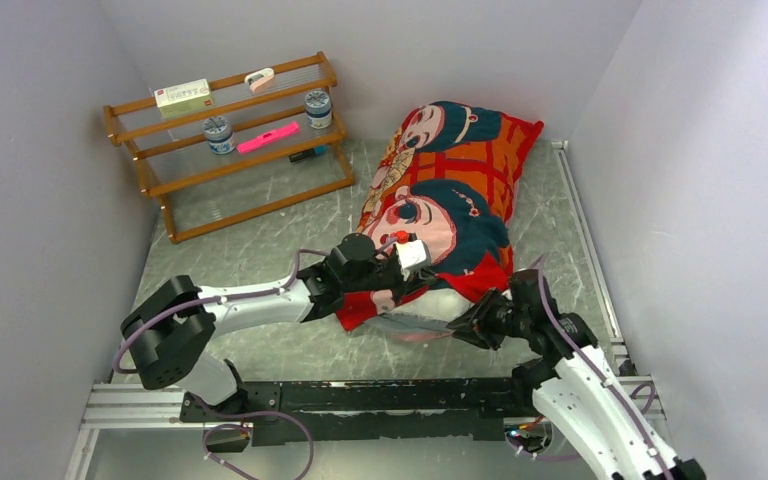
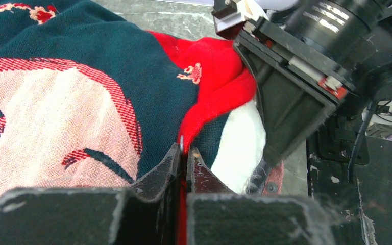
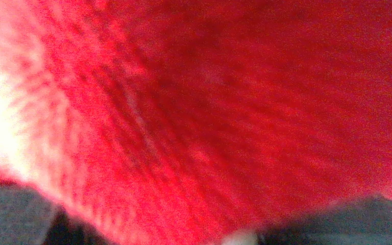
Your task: Put the pillow into the pillowcase
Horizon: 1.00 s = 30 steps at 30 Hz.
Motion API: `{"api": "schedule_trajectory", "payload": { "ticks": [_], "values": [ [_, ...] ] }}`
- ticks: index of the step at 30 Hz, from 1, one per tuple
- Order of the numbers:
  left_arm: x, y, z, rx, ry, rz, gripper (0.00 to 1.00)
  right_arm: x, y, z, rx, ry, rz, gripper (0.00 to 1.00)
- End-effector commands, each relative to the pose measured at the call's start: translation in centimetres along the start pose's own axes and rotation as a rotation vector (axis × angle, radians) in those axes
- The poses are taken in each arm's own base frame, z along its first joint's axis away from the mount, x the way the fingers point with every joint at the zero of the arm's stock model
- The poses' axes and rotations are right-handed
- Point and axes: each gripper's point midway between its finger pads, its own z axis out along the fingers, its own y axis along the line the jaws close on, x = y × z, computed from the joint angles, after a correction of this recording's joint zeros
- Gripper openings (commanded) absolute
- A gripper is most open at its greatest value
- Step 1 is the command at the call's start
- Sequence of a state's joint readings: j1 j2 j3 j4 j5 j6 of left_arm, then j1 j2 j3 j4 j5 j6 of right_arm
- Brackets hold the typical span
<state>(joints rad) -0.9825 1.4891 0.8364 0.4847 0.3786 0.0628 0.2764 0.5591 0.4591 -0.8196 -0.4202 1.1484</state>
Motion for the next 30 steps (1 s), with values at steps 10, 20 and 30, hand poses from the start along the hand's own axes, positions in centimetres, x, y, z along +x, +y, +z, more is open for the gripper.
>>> {"api": "schedule_trajectory", "payload": {
  "ticks": [10, 20, 30],
  "values": [
    [-3.5, 0.5, 0.3, 0.015, -0.102, 0.003, 0.05, 1.2, 1.5, 3.3, 0.072, -0.110, -0.091, 0.30],
    [-3.6, 0.7, -0.3, 0.003, -0.103, 0.004, 0.05, 0.5, -1.1, 3.9, 0.163, -0.177, -0.065, 0.37],
    [-3.9, 1.0, -0.7, -0.007, -0.105, 0.000, 0.05, 0.0, -1.2, 3.8, 0.189, -0.227, -0.099, 0.01]
  ]
}}
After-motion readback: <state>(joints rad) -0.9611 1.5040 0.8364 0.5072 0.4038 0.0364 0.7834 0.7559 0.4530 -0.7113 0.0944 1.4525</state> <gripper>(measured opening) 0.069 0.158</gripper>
